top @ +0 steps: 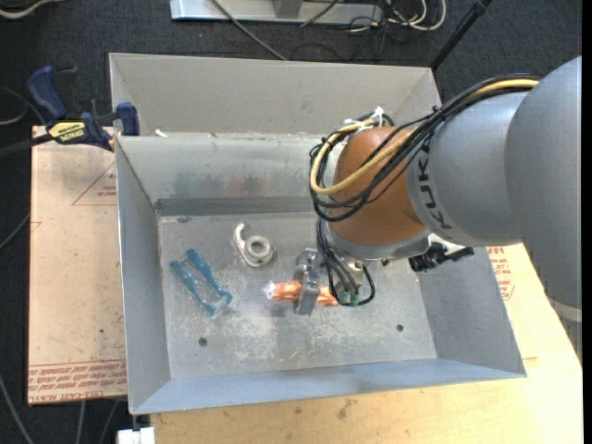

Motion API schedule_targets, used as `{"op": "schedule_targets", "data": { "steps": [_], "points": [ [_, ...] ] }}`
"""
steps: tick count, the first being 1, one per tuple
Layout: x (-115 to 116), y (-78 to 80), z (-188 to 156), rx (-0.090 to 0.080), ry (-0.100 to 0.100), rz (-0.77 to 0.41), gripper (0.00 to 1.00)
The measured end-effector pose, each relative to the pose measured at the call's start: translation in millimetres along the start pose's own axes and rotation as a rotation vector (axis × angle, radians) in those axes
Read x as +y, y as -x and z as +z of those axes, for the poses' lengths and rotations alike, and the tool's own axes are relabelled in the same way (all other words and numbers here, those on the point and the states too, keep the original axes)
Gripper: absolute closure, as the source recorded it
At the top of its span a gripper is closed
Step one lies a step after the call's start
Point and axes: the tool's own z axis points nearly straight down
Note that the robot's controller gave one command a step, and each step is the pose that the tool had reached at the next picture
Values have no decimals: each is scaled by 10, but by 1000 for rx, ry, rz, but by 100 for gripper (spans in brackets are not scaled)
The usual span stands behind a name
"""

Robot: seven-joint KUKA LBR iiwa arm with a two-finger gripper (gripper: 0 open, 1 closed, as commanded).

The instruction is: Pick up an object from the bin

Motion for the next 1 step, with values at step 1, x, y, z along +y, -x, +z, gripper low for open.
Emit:
{"op": "schedule_targets", "data": {
  "steps": [1],
  "points": [
    [3,5,-118,-6,2,0,100]
  ]
}}
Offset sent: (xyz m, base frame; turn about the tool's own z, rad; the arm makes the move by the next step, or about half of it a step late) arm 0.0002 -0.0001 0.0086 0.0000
